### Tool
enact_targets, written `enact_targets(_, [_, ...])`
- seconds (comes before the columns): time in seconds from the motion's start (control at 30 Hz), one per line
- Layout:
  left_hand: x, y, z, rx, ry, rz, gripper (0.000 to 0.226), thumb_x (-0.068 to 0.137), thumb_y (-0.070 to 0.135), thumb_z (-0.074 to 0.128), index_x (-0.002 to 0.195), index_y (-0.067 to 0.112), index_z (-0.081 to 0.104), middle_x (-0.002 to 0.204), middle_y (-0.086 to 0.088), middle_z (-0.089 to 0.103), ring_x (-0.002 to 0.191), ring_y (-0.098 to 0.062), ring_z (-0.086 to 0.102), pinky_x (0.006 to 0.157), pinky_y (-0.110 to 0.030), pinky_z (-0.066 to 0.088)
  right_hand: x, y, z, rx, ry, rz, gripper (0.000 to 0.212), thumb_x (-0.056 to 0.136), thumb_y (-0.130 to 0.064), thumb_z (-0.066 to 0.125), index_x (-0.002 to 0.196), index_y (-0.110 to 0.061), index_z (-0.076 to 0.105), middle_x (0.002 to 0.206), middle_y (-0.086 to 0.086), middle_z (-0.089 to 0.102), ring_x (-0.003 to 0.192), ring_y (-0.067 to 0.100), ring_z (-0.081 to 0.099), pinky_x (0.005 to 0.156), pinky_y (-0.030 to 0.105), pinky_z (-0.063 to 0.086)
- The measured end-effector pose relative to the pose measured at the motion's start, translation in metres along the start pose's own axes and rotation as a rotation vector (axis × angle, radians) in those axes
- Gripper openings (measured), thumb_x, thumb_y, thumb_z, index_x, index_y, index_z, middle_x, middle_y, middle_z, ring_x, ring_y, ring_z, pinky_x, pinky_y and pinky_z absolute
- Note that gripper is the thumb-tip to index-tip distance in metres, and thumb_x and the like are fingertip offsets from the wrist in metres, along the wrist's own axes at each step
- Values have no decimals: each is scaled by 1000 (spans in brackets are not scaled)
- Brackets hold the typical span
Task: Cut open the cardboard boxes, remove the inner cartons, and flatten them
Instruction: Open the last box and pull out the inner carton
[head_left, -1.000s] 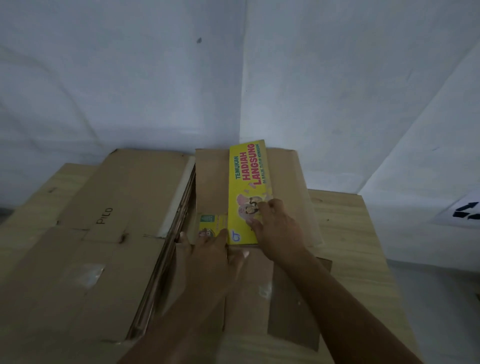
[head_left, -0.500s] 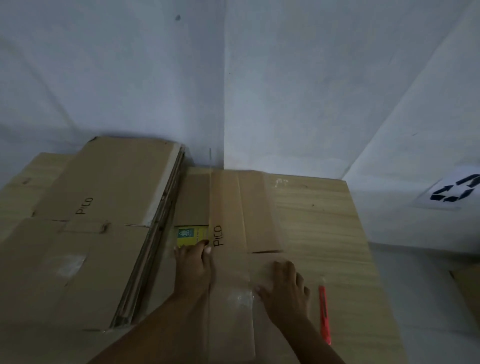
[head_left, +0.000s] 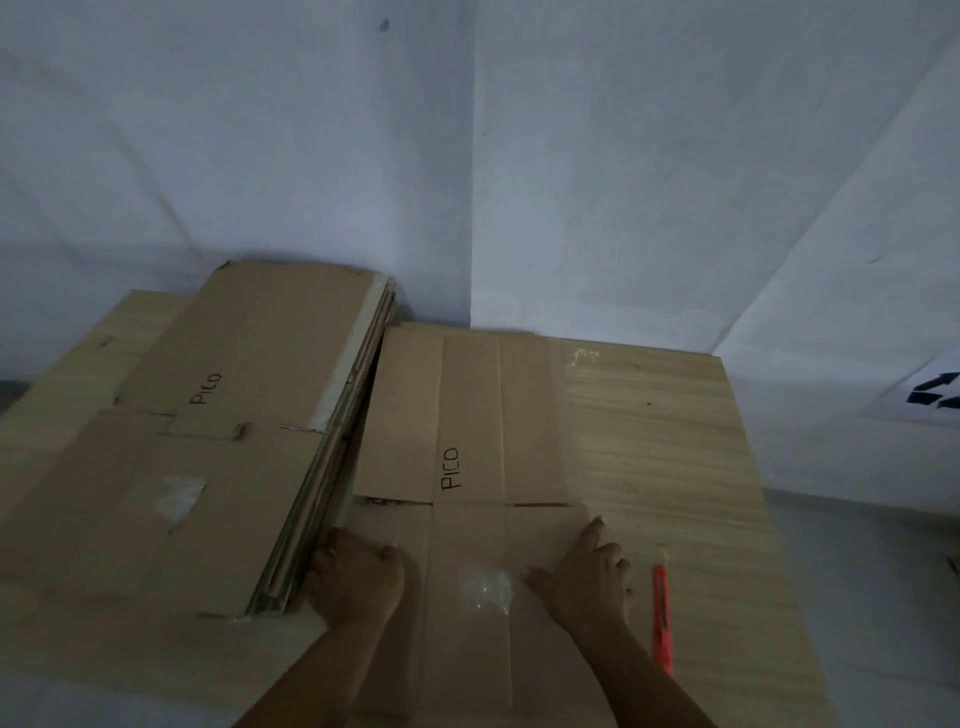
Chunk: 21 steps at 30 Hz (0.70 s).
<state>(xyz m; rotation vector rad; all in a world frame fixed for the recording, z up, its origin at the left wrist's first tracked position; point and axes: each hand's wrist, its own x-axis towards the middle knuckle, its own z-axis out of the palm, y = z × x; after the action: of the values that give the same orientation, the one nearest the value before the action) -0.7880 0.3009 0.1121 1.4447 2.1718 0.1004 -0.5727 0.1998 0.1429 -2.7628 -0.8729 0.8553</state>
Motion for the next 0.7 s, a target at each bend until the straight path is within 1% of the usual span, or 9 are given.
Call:
enact_targets(0.07, [5, -7, -3, -44, -25, -23, 66, 92, 43, 61, 144, 7, 43, 144, -20, 47, 133, -39, 43, 105, -44, 38, 4, 5, -3, 43, -43, 43, 118, 76, -65, 71, 156, -10, 4, 148, 19, 36, 138, 37, 34, 107, 48, 36])
enact_targets(0.17, [10, -16, -11, -190, -72, -16, 50, 94, 32, 60, 138, 9, 54, 135, -19, 58, 121, -39, 55, 99, -45, 48, 5, 19, -8, 60, -42, 19, 62, 92, -52, 56, 137, -14, 36, 132, 19, 50, 124, 38, 48, 97, 42, 41])
enact_targets(0.23, [4, -19, -18, -239, -78, 15, 43, 97, 23, 60, 135, 6, 56, 132, -20, 60, 119, -40, 58, 98, -40, 48, 3, 28, -10, 132, -24, -53, 39, 101, -37, 48, 130, -11, 43, 123, 21, 57, 114, 38, 54, 82, 39, 39])
enact_targets(0.3, [-3, -20, -23, -313, -93, 57, 40, 98, 17, 58, 136, 6, 55, 128, -20, 62, 116, -38, 59, 94, -38, 47, -3, 35, -14, 229, 14, -136, 28, 103, -27, 47, 125, -10, 47, 116, 20, 64, 109, 38, 59, 80, 39, 38])
enact_targets(0.4, [-16, -21, -27, -427, -122, 123, 37, 95, 7, 57, 131, 10, 55, 111, -12, 64, 108, -35, 62, 87, -38, 52, -20, 41, -19, 264, 125, -224, 32, 103, -23, 47, 134, -15, 49, 117, 12, 70, 114, 33, 63, 99, 35, 27])
enact_targets(0.47, [-23, -20, -30, -427, -114, 212, 36, 96, 6, 56, 132, 11, 55, 114, -9, 64, 111, -34, 61, 87, -37, 50, -31, 42, -22, 271, 220, -220, 42, 104, -25, 46, 145, -17, 43, 122, 6, 70, 120, 25, 62, 111, 28, 14])
enact_targets(0.53, [-28, -17, -38, -427, -94, 285, 38, 99, 8, 55, 136, 14, 54, 118, -1, 62, 117, -30, 58, 88, -32, 45, -38, 43, -20, 297, 268, -207, 49, 103, -28, 46, 151, -21, 37, 121, 5, 71, 123, 23, 61, 124, 36, 8])
enact_targets(0.6, [-27, -13, -49, -443, -76, 338, 43, 100, 12, 53, 142, 17, 50, 128, 0, 61, 124, -27, 55, 97, -35, 45, -43, 42, -17, 342, 299, -211, 52, 102, -27, 48, 152, -20, 37, 120, 7, 71, 122, 25, 62, 124, 45, 12])
enact_targets(0.7, [-17, -10, -74, -413, -47, 375, 50, 102, 18, 52, 150, 17, 41, 145, -7, 53, 134, -29, 48, 109, -41, 41, -59, 28, -24, 387, 372, -221, 51, 101, -24, 51, 150, -15, 40, 132, 12, 65, 124, 34, 59, 121, 44, 22])
